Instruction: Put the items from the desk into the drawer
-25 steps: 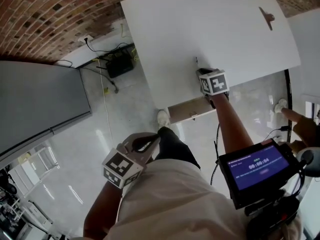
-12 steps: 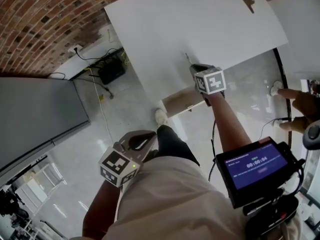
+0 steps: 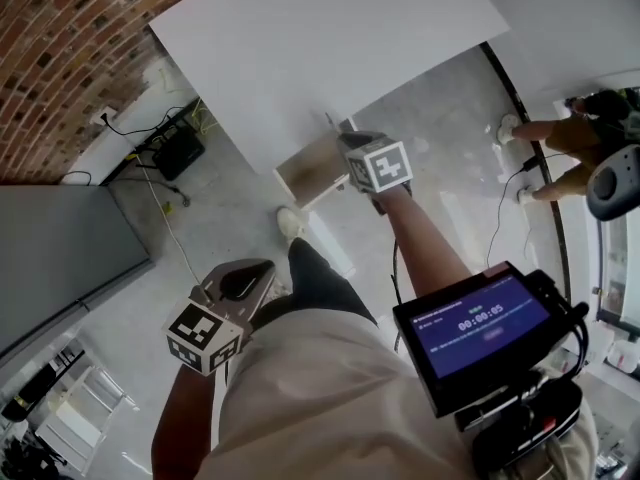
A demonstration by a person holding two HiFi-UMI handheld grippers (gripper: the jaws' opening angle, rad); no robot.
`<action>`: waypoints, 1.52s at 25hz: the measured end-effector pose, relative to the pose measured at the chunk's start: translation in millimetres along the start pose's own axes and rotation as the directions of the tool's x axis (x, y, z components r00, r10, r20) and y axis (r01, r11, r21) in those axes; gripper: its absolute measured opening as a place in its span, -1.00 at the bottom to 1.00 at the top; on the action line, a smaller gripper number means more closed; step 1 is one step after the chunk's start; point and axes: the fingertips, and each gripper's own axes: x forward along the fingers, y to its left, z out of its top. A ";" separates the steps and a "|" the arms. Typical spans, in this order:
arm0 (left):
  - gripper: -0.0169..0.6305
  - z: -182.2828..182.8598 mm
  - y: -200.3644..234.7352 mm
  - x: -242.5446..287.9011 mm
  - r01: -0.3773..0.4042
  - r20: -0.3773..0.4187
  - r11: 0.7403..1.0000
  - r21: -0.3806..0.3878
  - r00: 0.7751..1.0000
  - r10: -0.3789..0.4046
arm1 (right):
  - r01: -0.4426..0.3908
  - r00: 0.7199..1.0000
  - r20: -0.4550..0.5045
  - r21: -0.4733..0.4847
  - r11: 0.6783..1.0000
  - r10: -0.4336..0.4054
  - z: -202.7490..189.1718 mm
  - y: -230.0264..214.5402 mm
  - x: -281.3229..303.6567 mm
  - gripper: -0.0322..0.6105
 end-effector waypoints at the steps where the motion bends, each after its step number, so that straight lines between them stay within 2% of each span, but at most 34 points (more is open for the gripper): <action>1: -0.92 -6.4 -4.5 -3.3 0.002 -0.003 1.000 0.004 1.000 -0.002 | 0.001 1.000 -0.001 0.004 1.000 -0.001 -9.2 5.4 -3.7 -0.76; 7: -0.92 -43.9 -27.8 -18.2 0.015 -0.021 1.000 0.004 1.000 -0.015 | -0.001 1.000 -0.021 0.032 0.999 0.001 -63.2 33.1 -16.1 -0.76; 16: -0.92 -68.8 -48.4 -23.8 0.023 -0.055 1.000 0.000 0.998 -0.023 | 0.008 0.996 -0.093 0.065 0.998 -0.002 -121.5 33.8 4.8 -0.76; 22: -0.92 -74.2 -41.8 -16.6 0.006 -0.081 1.000 -0.019 0.997 -0.008 | 0.002 0.991 -0.135 0.053 0.999 0.006 -129.2 21.0 39.9 -0.76; 29: -0.92 -65.6 -25.4 5.1 0.007 -0.115 1.000 -0.028 0.993 -0.010 | -0.045 0.987 -0.153 0.071 0.996 0.055 -126.0 3.2 98.0 -0.76; 34: -0.92 -57.5 -15.8 20.3 0.013 -0.109 0.998 -0.055 0.994 -0.018 | -0.058 0.986 -0.152 0.037 0.998 0.063 -120.7 -12.1 135.0 -0.76; 38: -0.92 -59.1 -11.3 27.6 0.011 -0.119 0.997 -0.074 0.993 -0.020 | -0.086 0.985 -0.147 0.054 0.995 0.093 -113.4 -12.4 159.9 -0.76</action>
